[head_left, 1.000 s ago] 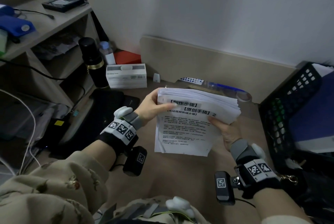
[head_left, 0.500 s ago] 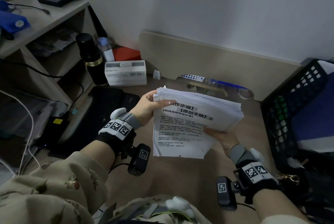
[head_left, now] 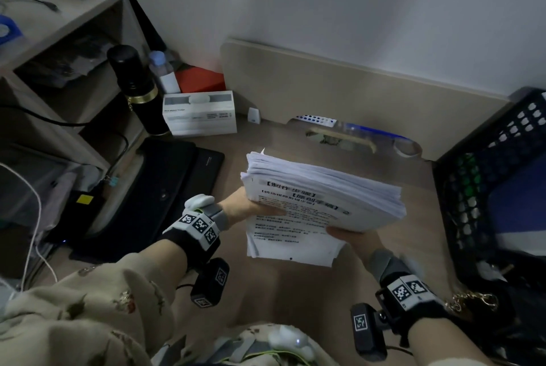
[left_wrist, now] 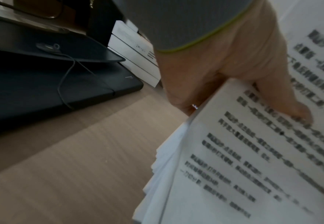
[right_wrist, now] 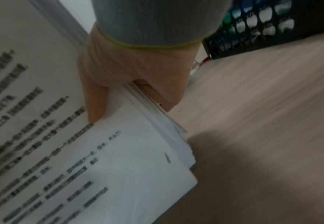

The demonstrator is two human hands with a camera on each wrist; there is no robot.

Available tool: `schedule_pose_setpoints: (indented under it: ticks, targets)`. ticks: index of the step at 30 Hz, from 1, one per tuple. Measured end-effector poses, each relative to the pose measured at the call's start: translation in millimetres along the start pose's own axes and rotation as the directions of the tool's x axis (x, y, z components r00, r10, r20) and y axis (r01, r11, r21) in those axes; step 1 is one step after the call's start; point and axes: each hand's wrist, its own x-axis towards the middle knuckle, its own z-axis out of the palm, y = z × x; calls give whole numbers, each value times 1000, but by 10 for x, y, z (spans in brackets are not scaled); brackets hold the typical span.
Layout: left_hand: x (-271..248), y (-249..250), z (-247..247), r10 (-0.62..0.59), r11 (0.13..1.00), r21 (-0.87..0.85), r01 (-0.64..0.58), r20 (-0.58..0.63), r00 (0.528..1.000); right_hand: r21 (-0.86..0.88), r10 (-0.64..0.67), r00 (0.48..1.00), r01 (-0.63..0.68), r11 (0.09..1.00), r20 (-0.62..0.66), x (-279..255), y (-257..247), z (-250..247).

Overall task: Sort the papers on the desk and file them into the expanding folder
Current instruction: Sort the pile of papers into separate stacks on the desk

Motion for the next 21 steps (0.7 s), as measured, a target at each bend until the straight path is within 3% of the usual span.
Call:
schedule_pose_setpoints:
  ticks: [5, 13, 17, 21]
  targets:
    - [83, -73, 135, 27, 997, -73, -38, -146, 989, -25, 215, 974, -217, 976, -65, 109, 137, -34]
    - [173, -50, 187, -3, 990, -138, -28, -218, 976, 20, 20, 991, -17, 1000, -132, 136, 32, 69]
    - [159, -91, 175, -18, 990, -142, -13, -215, 976, 101, 84, 986, -70, 992, -142, 179, 140, 74]
    - [176, -182, 125, -27, 993, -120, 4, -189, 982, 46, 130, 985, -126, 991, -116, 208, 286, 37]
